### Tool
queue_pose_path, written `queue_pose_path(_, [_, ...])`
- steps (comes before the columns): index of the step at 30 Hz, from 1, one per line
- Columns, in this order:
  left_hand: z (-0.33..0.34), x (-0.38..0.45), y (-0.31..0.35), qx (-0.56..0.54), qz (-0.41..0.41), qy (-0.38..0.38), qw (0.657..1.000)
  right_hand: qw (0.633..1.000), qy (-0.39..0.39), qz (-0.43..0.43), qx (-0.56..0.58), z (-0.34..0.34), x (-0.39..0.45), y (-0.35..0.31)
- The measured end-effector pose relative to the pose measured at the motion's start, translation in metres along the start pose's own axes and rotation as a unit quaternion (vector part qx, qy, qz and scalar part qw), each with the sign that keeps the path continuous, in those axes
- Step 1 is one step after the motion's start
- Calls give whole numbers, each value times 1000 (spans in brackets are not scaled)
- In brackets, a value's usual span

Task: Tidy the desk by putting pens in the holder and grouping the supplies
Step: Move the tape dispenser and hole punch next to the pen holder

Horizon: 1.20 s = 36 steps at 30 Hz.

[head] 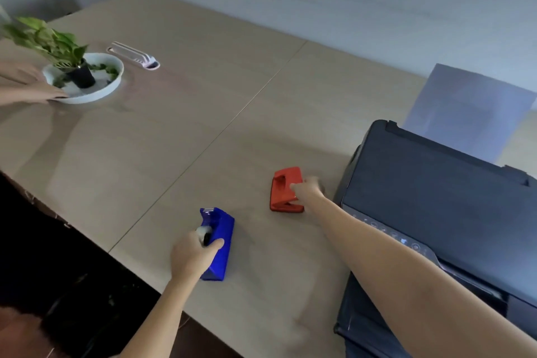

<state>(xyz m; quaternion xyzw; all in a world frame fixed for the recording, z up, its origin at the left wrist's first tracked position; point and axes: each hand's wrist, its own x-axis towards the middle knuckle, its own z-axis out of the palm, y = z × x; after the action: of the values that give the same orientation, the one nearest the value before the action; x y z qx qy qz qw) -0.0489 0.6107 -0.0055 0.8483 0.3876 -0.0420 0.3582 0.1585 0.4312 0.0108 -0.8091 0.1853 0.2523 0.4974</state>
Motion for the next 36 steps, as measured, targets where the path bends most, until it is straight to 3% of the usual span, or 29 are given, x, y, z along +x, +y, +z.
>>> queue_pose_path(3, [-14, -2, -2, -135, -36, -55, 989, 999, -3, -44, 4, -1, -13, -9])
queue_pose_path(6, [-30, -12, 8, -188, -35, -78, 978, 993, -11, -115, -21, -14, -29, -25])
queue_pose_path(10, [-54, -37, 51, -257, -10, -80, 963, 982, -63, -175, 39, -58, -62, -50])
queue_pose_path(15, [-62, -87, 144, -312, 108, -103, 938, 947, -82, -263, 168, -172, -125, -62])
queue_pose_path(19, [-29, -136, 215, -308, 181, -177, 917, 926, -56, -312, 204, -290, -161, -32])
queue_pose_path(24, [62, -223, 296, -239, 284, -290, 882, 924, 65, -309, 215, -437, -188, 48])
queue_pose_path(29, [173, -304, 346, -120, 335, -363, 861, 920, 193, -238, 244, -550, -198, 149])
queue_pose_path(34, [280, -367, 373, 61, 406, -363, 836, 921, 278, -138, 236, -611, -189, 246])
queue_pose_path(36, [317, -375, 373, 116, 403, -338, 843, 924, 290, -95, 230, -620, -174, 280])
